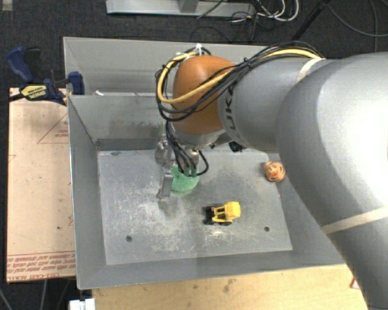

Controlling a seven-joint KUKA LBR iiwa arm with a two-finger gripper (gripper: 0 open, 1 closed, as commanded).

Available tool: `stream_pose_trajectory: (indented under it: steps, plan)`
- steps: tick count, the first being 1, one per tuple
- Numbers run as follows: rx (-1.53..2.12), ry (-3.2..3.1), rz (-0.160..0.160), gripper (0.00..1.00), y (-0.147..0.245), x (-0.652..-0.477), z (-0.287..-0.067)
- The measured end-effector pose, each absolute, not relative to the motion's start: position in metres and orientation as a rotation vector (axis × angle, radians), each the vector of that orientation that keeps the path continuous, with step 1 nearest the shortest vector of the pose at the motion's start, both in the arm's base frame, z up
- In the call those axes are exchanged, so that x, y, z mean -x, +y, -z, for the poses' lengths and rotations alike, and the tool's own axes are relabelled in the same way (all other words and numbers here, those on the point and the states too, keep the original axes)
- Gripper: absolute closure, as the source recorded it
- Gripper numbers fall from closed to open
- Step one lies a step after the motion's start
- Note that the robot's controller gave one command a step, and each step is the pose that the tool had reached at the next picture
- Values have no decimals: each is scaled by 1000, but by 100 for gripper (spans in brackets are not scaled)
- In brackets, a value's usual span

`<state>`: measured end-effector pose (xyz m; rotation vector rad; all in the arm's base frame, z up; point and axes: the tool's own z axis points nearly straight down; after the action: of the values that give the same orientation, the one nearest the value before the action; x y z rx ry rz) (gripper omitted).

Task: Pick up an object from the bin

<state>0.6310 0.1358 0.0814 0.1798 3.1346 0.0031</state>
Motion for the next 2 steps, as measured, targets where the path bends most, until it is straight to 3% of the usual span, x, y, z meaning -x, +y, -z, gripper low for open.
stream_pose_trajectory:
  steps: [1, 2]
  plan:
    - [17, 3139, -6, 0, 111, -640, -83]
    - [102, 3138, 0, 0, 73, -627, -81]
